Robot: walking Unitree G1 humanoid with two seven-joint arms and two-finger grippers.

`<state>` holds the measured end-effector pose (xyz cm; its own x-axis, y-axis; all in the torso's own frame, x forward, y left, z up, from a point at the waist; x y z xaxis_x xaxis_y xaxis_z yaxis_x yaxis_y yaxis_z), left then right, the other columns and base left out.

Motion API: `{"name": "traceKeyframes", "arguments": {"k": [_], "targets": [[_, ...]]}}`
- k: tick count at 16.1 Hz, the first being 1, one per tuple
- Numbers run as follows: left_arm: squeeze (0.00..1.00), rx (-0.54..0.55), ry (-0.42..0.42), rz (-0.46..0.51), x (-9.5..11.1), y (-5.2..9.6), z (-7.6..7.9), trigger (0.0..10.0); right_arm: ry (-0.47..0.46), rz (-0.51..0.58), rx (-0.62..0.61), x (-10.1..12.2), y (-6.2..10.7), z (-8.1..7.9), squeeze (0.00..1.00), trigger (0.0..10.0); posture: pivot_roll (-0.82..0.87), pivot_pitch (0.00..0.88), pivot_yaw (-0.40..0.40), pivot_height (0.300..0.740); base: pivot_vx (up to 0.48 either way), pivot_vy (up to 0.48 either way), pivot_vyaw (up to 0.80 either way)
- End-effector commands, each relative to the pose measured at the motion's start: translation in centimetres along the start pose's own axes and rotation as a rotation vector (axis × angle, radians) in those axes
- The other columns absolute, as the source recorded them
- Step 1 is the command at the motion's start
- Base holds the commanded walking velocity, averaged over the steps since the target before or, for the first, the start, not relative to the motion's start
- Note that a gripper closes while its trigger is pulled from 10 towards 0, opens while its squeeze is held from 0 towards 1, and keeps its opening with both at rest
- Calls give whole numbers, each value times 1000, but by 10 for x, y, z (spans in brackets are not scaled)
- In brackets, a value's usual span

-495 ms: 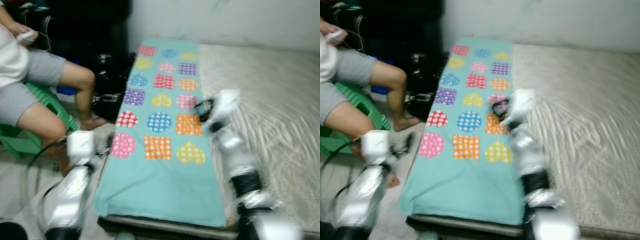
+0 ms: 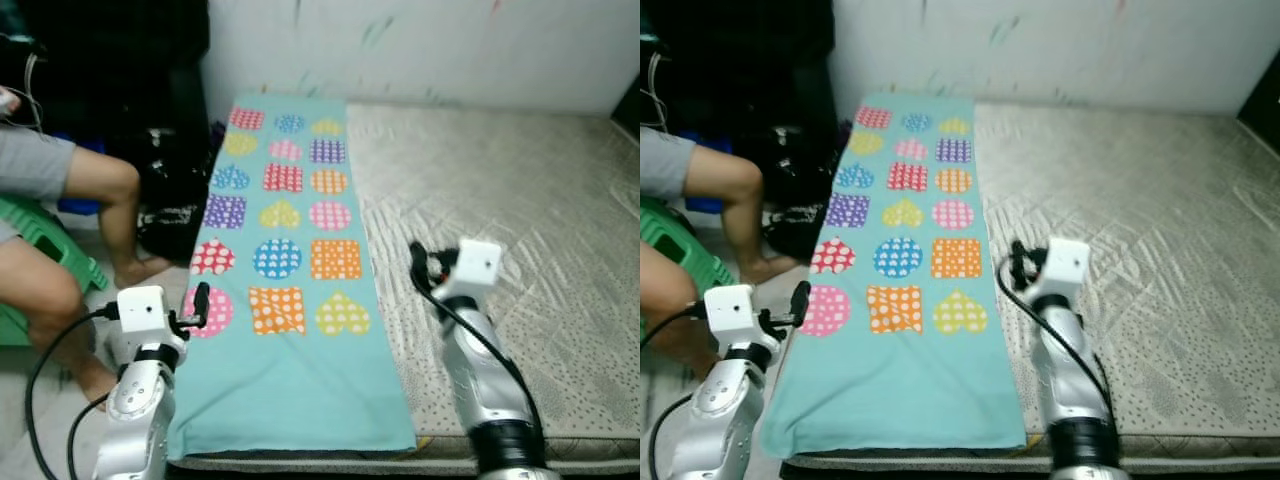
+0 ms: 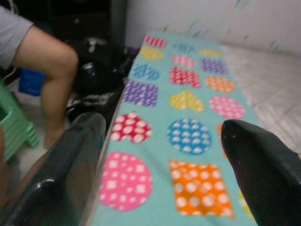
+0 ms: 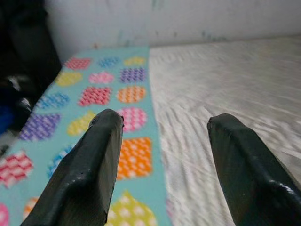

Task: Clean up the room

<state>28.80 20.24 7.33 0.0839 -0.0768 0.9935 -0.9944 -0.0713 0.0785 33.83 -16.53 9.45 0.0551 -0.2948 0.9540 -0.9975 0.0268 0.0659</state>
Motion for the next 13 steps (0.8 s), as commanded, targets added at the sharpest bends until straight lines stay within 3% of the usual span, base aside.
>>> {"name": "traceKeyframes", "arguments": {"k": [1, 4, 9, 11, 13], "targets": [[0, -72, -34, -4, 5, 1, 10, 10000, 24, 17, 5, 13, -3, 3, 0, 10000, 27, 10, -93, 740, 0, 0, 0], [0, -166, -104, -29, 4, 3, 14, 10000, 37, -1, 43, 14, -5, -8, 0, 10000, 40, 27, -113, 740, 0, 0, 0], [0, -100, 0, 14, 15, 0, 24, 10000, 20, 6, 38, 14, 2, -12, 0, 10000, 18, 31, -83, 740, 0, 0, 0], [0, -98, 12, 12, 13, 6, 30, 10000, 24, -2, 33, 12, 4, -10, 0, 10000, 18, 35, -78, 740, 0, 0, 0], [0, -74, 3, -5, 12, 8, 25, 10000, 22, -11, 33, 11, 2, -9, 0, 10000, 28, 37, -75, 740, 0, 0, 0]]}}
Point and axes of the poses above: a point about 5 cm out from each wrist's last joint towards the gripper, its own y axis pointing back from the gripper into the wrist, its own x axis along the axis of the wrist's last joint, z = x × y, the point moved 2 cm from there along -y, pointing out of the wrist towards the gripper, and after that the axes turned 9 degrees about -y, right-handed, at the moved point
